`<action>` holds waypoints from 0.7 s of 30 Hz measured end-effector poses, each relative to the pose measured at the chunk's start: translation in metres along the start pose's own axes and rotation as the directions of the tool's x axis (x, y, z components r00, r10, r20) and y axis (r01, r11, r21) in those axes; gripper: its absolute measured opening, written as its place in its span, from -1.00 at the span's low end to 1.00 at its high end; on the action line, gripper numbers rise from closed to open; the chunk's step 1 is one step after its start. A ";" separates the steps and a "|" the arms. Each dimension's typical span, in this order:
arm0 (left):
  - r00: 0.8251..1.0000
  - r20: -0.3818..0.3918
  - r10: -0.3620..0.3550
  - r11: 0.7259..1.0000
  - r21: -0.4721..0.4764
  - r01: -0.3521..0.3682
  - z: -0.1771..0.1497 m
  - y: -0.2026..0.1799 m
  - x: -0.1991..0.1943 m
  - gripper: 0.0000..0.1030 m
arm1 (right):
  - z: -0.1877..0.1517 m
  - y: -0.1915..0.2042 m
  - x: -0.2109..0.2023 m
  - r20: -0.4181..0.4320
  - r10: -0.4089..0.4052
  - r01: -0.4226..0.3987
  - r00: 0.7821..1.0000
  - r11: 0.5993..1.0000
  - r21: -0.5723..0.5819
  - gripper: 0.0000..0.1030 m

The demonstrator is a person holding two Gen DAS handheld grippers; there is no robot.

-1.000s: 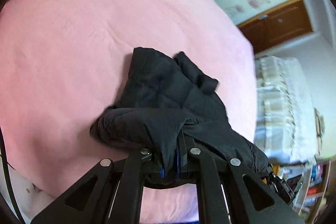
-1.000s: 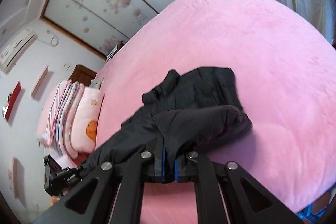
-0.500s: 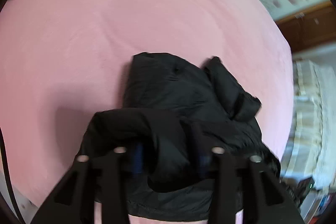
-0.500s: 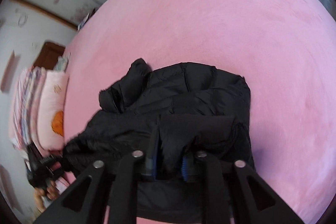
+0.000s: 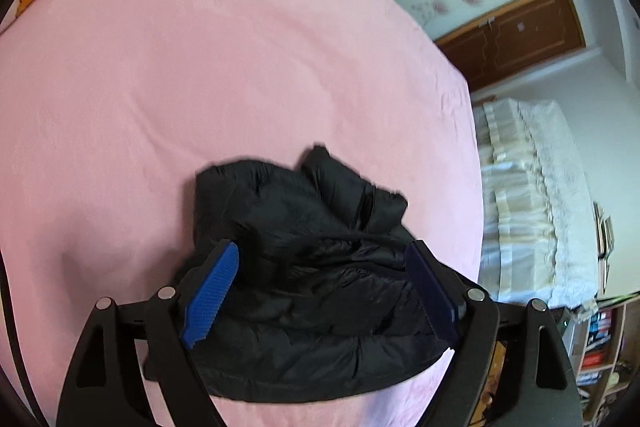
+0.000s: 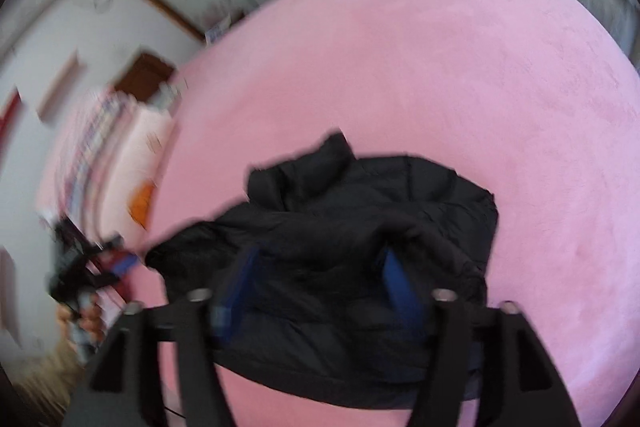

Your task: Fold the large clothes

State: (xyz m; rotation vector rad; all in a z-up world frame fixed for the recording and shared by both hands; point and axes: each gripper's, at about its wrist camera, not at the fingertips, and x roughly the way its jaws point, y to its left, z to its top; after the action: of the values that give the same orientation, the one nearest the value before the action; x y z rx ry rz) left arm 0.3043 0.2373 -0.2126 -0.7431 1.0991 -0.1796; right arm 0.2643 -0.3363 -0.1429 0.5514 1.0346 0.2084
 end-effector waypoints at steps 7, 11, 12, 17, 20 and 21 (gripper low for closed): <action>0.983 0.101 0.151 0.902 0.392 -0.179 -0.001 -0.017 0.024 0.67 | 0.010 0.025 0.016 0.096 -0.183 0.206 0.978 0.908 -0.365 0.38; 0.974 0.104 0.200 0.708 0.671 -0.217 -0.018 -0.034 0.054 0.67 | 0.008 0.032 0.053 0.058 -0.245 0.229 0.968 0.762 -0.605 0.38; 0.972 0.100 0.212 0.654 0.725 -0.217 -0.022 -0.039 0.061 0.67 | 0.009 0.030 0.060 0.046 -0.251 0.222 0.967 0.737 -0.639 0.38; 0.970 0.077 0.232 0.433 0.885 -0.174 -0.037 -0.058 0.083 0.67 | 0.014 0.015 0.084 0.009 -0.283 0.204 0.959 0.668 -0.715 0.38; 0.972 0.033 0.235 0.395 0.910 -0.127 -0.039 -0.064 0.095 0.66 | 0.012 0.013 0.096 -0.036 -0.280 0.160 0.959 0.644 -0.748 0.38; 0.969 0.026 0.245 0.387 0.914 -0.122 -0.040 -0.064 0.101 0.65 | 0.010 0.013 0.101 -0.041 -0.282 0.153 0.958 0.630 -0.761 0.38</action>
State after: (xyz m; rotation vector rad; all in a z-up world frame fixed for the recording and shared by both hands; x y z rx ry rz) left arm 0.3317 0.1225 -0.2575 0.4266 0.9806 -0.5934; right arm 0.3251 -0.2864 -0.2079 -0.3713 1.0501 0.4454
